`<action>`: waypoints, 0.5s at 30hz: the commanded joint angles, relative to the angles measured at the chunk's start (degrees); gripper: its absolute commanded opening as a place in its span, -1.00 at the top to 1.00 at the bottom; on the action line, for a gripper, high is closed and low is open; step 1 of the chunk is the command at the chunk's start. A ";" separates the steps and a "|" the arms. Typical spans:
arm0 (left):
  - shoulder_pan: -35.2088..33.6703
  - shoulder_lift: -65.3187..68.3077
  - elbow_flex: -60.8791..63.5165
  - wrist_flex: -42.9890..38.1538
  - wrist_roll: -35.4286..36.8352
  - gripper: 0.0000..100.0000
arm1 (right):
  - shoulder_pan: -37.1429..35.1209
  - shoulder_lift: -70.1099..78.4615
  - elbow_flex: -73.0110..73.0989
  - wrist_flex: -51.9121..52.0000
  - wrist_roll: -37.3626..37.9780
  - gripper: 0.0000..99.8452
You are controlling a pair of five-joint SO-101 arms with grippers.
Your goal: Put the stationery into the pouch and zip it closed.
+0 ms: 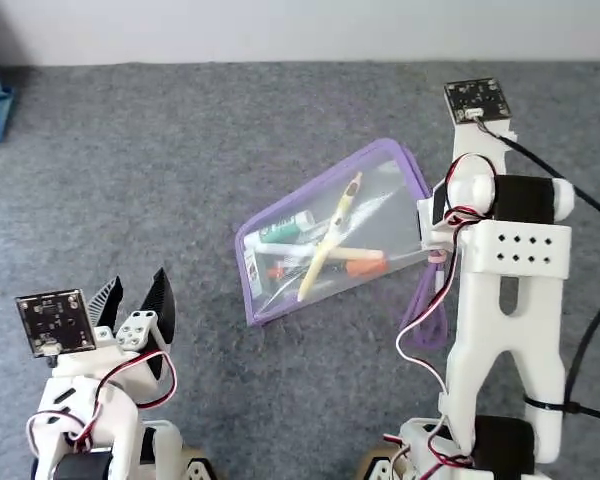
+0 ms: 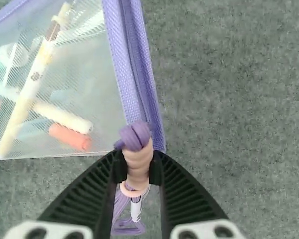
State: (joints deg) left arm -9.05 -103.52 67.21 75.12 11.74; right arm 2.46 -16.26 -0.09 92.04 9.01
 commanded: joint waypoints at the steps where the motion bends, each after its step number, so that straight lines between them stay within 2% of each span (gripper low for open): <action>1: -0.35 -0.70 -0.22 0.09 0.35 0.62 | 0.31 -1.89 -2.90 0.40 -0.62 0.98; 9: -0.26 -0.70 1.80 0.09 0.35 0.62 | 0.31 -1.89 -2.90 7.16 -0.53 0.96; 15: -0.35 -0.70 4.09 -0.09 0.35 0.62 | 2.07 -1.98 -2.90 9.80 -0.53 0.70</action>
State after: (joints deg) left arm -9.05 -103.52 71.60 75.12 11.74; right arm 3.78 -16.26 -0.09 100.04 9.01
